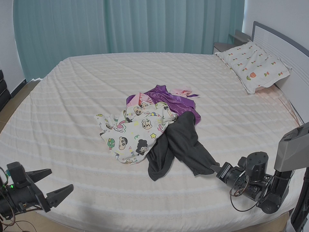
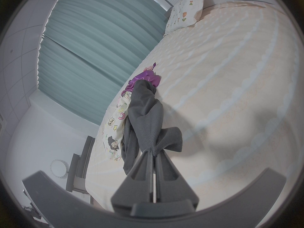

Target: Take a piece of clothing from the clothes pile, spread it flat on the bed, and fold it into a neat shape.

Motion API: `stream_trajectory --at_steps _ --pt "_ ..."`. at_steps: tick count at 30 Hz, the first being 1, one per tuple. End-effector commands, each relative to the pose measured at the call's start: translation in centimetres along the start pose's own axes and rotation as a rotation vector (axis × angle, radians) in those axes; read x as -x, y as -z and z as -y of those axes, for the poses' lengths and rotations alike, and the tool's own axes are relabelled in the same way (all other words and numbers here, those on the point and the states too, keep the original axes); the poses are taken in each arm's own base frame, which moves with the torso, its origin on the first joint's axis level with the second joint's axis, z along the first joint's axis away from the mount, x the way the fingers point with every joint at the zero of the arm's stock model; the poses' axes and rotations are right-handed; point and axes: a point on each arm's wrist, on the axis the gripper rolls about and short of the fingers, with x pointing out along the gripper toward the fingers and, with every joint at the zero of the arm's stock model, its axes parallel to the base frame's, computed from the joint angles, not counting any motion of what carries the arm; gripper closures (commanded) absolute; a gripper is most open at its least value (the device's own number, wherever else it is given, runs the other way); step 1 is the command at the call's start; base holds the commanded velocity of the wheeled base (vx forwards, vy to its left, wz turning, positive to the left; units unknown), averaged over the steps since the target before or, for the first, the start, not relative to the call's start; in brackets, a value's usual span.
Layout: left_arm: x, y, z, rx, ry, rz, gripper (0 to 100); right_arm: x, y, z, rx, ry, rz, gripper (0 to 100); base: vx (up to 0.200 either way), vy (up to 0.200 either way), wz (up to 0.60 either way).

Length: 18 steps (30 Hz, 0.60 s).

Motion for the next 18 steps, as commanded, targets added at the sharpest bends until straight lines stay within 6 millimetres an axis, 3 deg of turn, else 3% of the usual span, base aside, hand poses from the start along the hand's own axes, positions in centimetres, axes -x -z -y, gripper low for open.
stream_trajectory --at_steps 1,2,6,9,18 --pt "-7.3 0.6 0.0 0.079 0.085 -0.228 0 0.2 -0.1 -0.2 -0.003 -0.011 0.008 100 0.0 0.0 0.0" --pt "-9.9 1.3 0.7 0.113 0.07 -0.294 0 0.3 -0.2 -0.3 -0.002 -0.014 0.012 100 0.0 0.0 0.0" --pt "-12.6 1.6 1.9 0.144 0.023 -0.319 0 0.4 -0.2 -0.2 0.001 -0.01 0.011 100 0.0 0.0 0.0" --pt "-16.1 2.0 4.4 0.232 0.001 -0.324 0 0.5 -0.3 -0.2 -0.003 -0.012 0.016 100 0.0 0.0 0.0" --pt "-22.1 2.9 7.9 0.323 -0.085 -0.292 0 0.7 -0.3 -0.1 -0.002 -0.005 0.013 100 0.0 0.0 0.0"
